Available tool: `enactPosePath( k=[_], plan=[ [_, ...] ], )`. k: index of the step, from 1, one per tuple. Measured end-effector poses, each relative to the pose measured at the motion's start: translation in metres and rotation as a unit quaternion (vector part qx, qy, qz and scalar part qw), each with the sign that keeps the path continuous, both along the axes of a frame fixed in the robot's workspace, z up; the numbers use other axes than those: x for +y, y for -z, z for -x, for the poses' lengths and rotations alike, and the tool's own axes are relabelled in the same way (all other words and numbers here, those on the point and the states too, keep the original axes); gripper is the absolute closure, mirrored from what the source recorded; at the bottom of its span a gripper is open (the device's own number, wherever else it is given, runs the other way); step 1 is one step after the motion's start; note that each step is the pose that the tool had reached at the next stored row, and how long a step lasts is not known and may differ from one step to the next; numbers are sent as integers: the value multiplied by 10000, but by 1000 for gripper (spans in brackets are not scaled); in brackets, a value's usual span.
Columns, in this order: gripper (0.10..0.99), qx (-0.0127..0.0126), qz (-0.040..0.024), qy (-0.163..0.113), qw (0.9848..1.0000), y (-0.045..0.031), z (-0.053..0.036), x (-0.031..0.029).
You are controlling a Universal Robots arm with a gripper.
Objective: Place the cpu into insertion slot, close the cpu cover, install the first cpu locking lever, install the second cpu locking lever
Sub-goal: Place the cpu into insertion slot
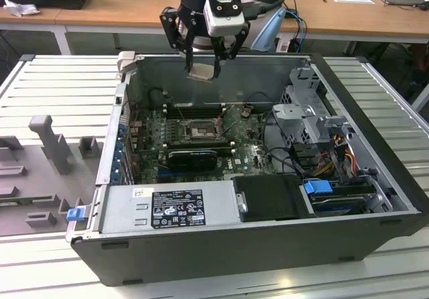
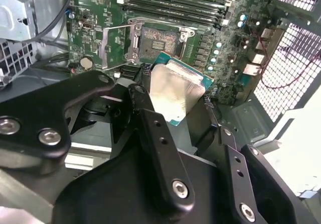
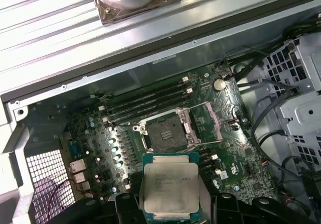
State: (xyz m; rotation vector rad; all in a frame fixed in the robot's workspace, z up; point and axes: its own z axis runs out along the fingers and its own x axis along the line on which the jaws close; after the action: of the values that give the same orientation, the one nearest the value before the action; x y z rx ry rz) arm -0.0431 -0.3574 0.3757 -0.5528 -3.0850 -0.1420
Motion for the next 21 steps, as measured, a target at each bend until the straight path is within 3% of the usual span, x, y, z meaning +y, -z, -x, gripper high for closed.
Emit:
enactPosePath(
  k=[6,11,15,21],
  plan=[
    [557,0,0,468,9989,7,0,0],
    [557,0,0,601,9982,7,0,0],
    [557,0,0,988,9951,9,0,0],
    [557,0,0,1360,9907,12,0,0]
  ],
)
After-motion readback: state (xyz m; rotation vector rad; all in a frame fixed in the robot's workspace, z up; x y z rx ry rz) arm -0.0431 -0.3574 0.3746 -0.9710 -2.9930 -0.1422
